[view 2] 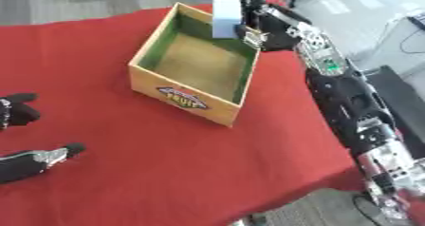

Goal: Pick up the objects with one hand, pass them to the other hand, and then place them into the box on the other side of the table.

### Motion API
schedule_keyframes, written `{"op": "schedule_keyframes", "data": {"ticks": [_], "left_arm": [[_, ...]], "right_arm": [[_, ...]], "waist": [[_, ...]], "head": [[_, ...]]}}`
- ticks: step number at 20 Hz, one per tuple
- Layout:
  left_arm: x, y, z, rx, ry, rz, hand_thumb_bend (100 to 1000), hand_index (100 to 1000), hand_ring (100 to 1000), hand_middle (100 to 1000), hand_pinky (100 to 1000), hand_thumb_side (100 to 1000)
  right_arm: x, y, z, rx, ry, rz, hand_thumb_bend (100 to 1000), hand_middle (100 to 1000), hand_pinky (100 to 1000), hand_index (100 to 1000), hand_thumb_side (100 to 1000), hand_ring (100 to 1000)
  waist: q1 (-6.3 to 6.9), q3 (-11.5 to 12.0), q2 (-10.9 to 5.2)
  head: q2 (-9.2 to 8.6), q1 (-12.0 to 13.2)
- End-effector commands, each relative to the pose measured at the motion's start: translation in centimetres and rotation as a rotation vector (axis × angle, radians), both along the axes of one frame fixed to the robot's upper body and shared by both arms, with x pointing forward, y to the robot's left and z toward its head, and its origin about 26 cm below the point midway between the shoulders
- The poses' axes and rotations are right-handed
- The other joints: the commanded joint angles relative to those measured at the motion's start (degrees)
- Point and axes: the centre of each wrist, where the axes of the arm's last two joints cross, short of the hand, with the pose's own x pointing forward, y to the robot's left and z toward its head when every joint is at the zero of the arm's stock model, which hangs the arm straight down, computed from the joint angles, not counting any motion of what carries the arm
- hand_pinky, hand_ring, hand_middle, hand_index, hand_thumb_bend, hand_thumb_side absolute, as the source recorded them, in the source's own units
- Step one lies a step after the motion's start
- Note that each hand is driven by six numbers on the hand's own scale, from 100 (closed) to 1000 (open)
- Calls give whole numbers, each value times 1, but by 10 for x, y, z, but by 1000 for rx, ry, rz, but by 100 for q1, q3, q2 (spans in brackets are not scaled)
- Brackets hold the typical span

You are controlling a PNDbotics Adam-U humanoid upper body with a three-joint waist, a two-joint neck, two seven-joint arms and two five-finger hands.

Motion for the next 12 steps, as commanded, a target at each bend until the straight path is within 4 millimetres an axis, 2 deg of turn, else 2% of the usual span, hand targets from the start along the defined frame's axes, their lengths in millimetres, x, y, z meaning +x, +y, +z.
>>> {"op": "schedule_keyframes", "data": {"ticks": [1,5,12], "left_arm": [[0,0,6,-7,-17,2,904,796,636,542,734,240],[1,0,5,-9,-14,3,902,796,630,541,736,238],[1,0,3,-11,-9,7,896,796,626,540,736,243]], "right_arm": [[-3,1,16,-333,-136,179,100,978,1000,1000,219,1000],[-2,0,12,-381,-142,177,100,992,1000,1000,198,1000],[-3,-1,10,-364,-133,170,100,981,1000,1000,201,1000]], "waist": [[-19,-3,-126],[-19,-1,-128],[-29,15,-126]], "head": [[19,-1],[24,-5],[40,-1]]}}
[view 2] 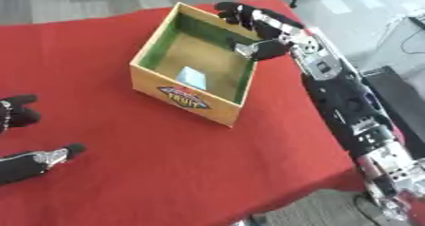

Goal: Pick up the objects with one hand, pass them to the other hand, and then place them into the box on the other side of the table.

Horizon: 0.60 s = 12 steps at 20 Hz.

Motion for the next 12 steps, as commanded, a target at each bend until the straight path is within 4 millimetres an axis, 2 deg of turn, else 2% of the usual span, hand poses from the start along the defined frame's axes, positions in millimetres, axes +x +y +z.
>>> {"op": "schedule_keyframes", "data": {"ticks": [1,3,4,5,7,8,12], "left_arm": [[1,0,6,-13,-18,2,896,796,625,540,736,243],[1,1,6,-16,-20,5,894,796,625,540,736,245],[1,2,7,-17,-22,7,887,796,625,539,737,266],[1,3,9,-23,-30,10,890,796,624,539,737,249],[0,6,14,-36,-48,17,870,796,624,538,738,263],[0,8,18,-46,-59,24,858,797,623,537,738,272],[-2,26,38,-96,-101,76,795,799,616,535,736,323]], "right_arm": [[-4,-3,15,-278,-99,210,100,973,1000,1000,206,1000],[-5,-1,18,-220,-102,217,100,942,1000,1000,253,1000],[-6,-1,21,-181,-103,220,100,901,970,1000,425,1000],[-8,-2,27,-117,-122,220,100,878,951,1000,413,1000],[-14,-1,40,22,-156,250,100,842,911,1000,470,1000],[-18,0,47,101,-174,280,100,842,898,1000,470,1000],[-40,1,70,318,-202,354,100,836,895,1000,470,1000]], "waist": [[-24,-2,-127],[-22,-16,-132],[-20,-23,-135],[-12,-44,-141],[2,-79,-153],[11,-100,-160],[91,-185,-210]], "head": [[9,5],[19,32],[21,52],[20,121],[11,284],[0,397],[-23,1062]]}}
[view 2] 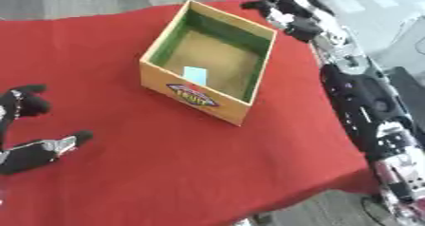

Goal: Pick up the objects with one hand, pass them to the other hand, and then place them into the box on the other side of the table.

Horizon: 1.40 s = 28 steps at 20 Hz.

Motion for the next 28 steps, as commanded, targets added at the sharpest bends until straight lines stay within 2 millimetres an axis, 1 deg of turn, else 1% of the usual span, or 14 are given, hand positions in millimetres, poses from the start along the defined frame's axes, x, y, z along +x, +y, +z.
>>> {"op": "schedule_keyframes", "data": {"ticks": [1,3,6,10,14,17,19,23,28], "left_arm": [[-2,19,28,-53,-65,47,784,799,616,536,737,334],[-3,34,41,-67,-92,82,778,801,619,541,739,335],[-7,59,62,-51,-140,127,788,808,636,560,747,328],[-12,84,85,3,-169,165,806,822,675,600,768,320],[-14,106,104,74,-169,188,824,827,689,616,777,320],[-17,123,119,138,-178,217,845,828,697,622,783,303],[-18,132,128,185,-186,238,857,827,700,622,785,300],[-20,143,139,269,-178,257,877,825,709,627,789,296],[-15,154,146,362,-132,287,897,825,720,640,794,300]], "right_arm": [[-23,-5,37,10,-114,71,100,830,889,1000,470,1000],[-33,-7,38,61,-114,58,100,827,881,999,470,1000],[-47,-9,34,116,-103,38,100,837,876,1000,470,1000],[-62,-11,27,151,-81,-5,100,858,879,1000,470,1000],[-72,-13,20,194,-69,-52,100,868,880,1000,470,1000],[-77,-15,12,205,-52,-90,100,868,878,1000,470,1000],[-79,-15,9,207,-47,-107,100,866,874,1000,470,1000],[-84,-15,6,207,-49,-136,100,866,876,1000,470,1000],[-88,-14,0,208,-44,-160,100,869,877,1000,470,1000]], "waist": [[38,-49,-173],[91,-80,-209],[171,-118,-257],[236,-144,-298],[268,-162,-314],[284,-168,-316],[297,-174,-317],[304,-197,-324],[303,-241,-332]], "head": [[-43,491],[-54,705],[-34,878],[10,954],[23,982],[15,1032],[-2,1090],[10,1171],[-3,1279]]}}
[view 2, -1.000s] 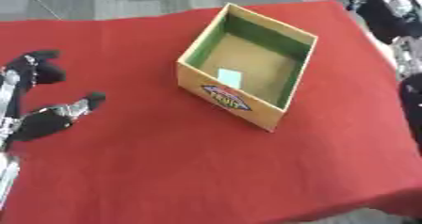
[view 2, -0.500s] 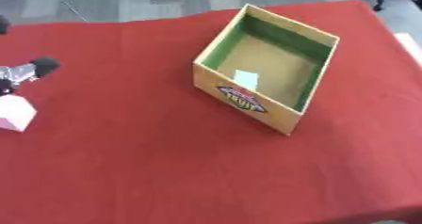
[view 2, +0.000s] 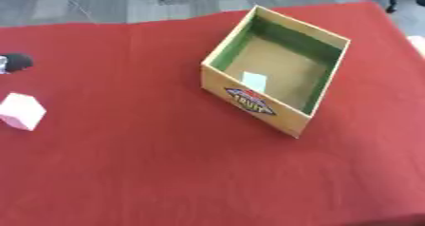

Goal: Pick up the objects with one hand, pass them to the other hand, and then place them into the box on the other side of the table.

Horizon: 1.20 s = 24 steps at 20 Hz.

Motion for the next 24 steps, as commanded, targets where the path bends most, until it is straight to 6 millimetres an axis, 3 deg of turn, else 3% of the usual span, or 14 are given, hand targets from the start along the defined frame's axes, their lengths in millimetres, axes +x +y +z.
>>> {"op": "schedule_keyframes", "data": {"ticks": [1,9,14,24], "left_arm": [[1,13,15,74,3,45,900,825,725,647,797,300],[16,26,29,284,154,21,948,819,769,695,826,204],[26,40,43,485,278,21,891,802,799,730,840,100],[36,53,62,791,370,90,797,744,812,742,844,100]], "right_arm": [[-4,2,12,-37,-24,-12,100,870,877,1000,469,1000],[-6,2,4,-58,-7,-28,100,865,878,1000,470,1000],[-7,2,-1,-74,4,-32,100,863,879,1000,470,1000],[-7,3,-10,-86,9,-27,100,852,878,1000,470,1000]], "waist": [[-12,-34,-158],[2,-121,-161],[7,-192,-143],[-57,-308,-61]], "head": [[-15,64],[-61,352],[-95,440],[-187,574]]}}
